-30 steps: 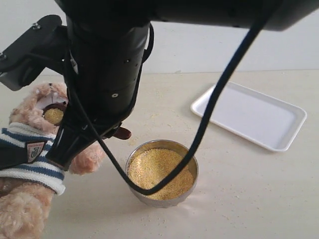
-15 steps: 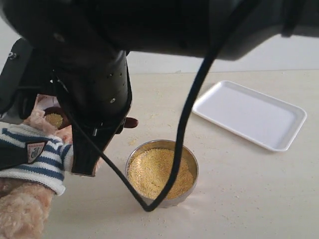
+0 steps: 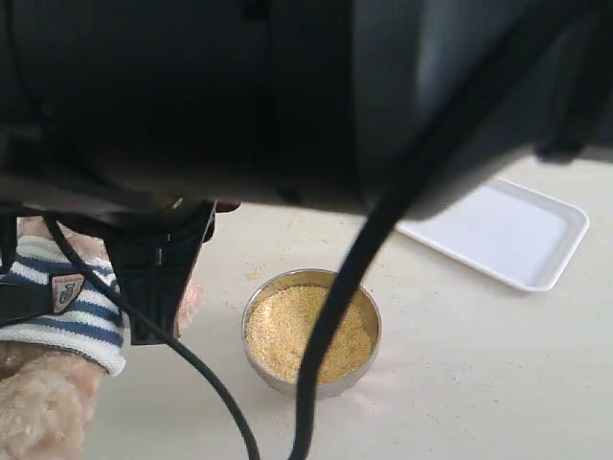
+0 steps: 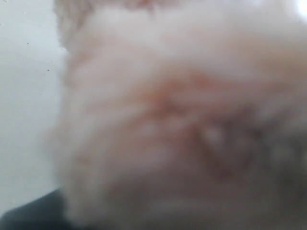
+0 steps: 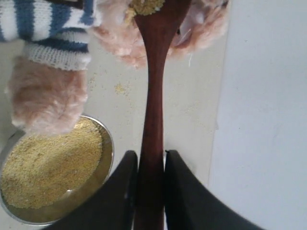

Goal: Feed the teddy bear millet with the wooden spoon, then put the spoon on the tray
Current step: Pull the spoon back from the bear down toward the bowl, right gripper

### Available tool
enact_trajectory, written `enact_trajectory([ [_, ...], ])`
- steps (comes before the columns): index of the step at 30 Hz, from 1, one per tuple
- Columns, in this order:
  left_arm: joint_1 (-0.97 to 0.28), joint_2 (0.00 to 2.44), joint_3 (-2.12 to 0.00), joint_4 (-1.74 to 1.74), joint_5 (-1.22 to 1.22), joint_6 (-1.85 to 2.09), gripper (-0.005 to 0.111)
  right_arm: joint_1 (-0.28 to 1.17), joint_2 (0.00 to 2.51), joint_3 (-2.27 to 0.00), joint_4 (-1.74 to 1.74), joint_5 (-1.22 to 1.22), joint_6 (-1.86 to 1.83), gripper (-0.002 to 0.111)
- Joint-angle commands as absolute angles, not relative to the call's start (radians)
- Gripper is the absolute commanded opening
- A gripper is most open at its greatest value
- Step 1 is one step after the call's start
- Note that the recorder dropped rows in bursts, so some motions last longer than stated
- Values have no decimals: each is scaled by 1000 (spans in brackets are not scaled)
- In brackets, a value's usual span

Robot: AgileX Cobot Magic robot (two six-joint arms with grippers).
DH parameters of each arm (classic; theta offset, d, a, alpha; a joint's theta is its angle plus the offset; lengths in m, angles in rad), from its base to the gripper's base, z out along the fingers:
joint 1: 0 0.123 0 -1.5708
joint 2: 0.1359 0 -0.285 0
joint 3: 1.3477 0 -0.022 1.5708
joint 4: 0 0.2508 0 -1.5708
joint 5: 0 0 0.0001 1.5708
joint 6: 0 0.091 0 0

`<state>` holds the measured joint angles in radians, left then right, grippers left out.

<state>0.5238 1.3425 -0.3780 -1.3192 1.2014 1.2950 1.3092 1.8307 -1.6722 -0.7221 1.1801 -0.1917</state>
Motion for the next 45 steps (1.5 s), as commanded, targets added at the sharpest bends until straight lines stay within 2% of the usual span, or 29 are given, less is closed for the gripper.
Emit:
enact_trajectory([
  [1,526,1332,-372,-1342,1221,1304,5,1328,1828,-1678,-778,1183,-173,9],
  [18,526,1332,-372,-1342,1221,1304,5,1360,1896,-1678,-997,1221,-80,9],
  [34,526,1332,-372,-1342,1221,1304,5,1383,1894,-1675,-929,1221,6,9],
  [45,526,1332,-372,-1342,1221,1304,5,1344,1766,-1627,-853,1221,222,9],
])
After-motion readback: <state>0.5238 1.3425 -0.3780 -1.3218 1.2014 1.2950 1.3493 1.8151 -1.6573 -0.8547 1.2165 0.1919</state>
